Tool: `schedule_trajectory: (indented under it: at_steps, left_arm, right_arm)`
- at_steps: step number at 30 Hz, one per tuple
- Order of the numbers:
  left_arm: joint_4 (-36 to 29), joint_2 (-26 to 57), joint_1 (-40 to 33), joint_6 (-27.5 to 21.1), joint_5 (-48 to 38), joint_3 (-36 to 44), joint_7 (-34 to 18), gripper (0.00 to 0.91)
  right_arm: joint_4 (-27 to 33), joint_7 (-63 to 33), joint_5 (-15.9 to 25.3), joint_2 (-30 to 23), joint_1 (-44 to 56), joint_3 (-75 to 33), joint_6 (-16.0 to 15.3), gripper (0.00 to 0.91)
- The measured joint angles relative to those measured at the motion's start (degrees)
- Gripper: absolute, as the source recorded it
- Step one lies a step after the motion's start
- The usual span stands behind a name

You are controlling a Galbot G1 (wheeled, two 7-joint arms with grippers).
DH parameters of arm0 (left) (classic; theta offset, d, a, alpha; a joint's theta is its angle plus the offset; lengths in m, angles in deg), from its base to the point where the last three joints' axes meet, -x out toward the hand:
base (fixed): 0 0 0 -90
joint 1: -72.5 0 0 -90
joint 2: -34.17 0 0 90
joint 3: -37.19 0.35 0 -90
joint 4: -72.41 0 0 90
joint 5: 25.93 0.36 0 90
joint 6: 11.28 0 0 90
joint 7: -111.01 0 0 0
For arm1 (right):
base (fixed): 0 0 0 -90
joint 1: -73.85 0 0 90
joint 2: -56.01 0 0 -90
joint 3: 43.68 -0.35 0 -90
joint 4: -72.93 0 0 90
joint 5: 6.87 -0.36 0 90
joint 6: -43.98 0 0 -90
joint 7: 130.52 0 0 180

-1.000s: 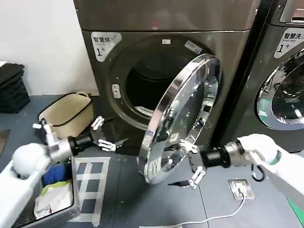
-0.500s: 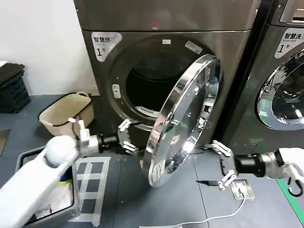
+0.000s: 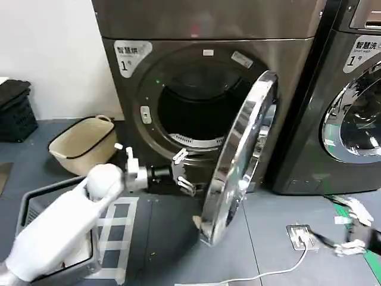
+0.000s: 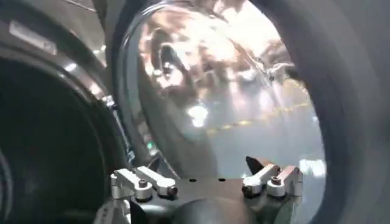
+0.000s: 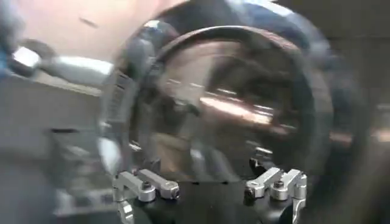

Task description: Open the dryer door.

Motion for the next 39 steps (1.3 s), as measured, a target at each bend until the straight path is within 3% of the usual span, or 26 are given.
schedule_trajectory:
  at_steps: [5, 10, 14, 19, 31, 39]
  left_arm:
    - [0.24, -2.34, -1.4, 0.49, 0.12, 1.9, -0.45, 0.907]
    - [0.55, -5.24, -2.43, 0.94, 0.73, 3.58, -2.64, 0.907]
    - [0.73, -7.9, -3.16, 1.09, 1.76, 4.68, -4.63, 0.907]
    - [1.56, -10.75, -4.18, 1.49, 1.89, 5.56, -6.44, 0.907]
    - [5.71, -16.97, -7.52, 6.03, 6.95, 9.85, -12.25, 0.907]
    - [9.76, -21.95, -8.86, 7.23, 8.75, 12.31, -14.32, 0.907]
  right_arm:
    - [5.25, -5.84, 4.15, -7.42, 2.62, -6.64, 2.82, 0.907]
    - [11.04, -16.04, 9.63, -12.85, 3.71, -11.13, 2.68, 0.907]
    - [15.72, -25.33, 13.77, -16.0, 4.58, -14.4, -0.32, 0.907]
    - [22.36, -33.32, 15.52, -17.99, 5.88, -18.43, -4.86, 0.907]
    - [34.55, -39.8, 17.08, -20.73, 6.38, -23.92, -13.35, 0.907]
    - [37.2, -44.01, 17.71, -22.53, 6.53, -25.51, -15.91, 0.907]
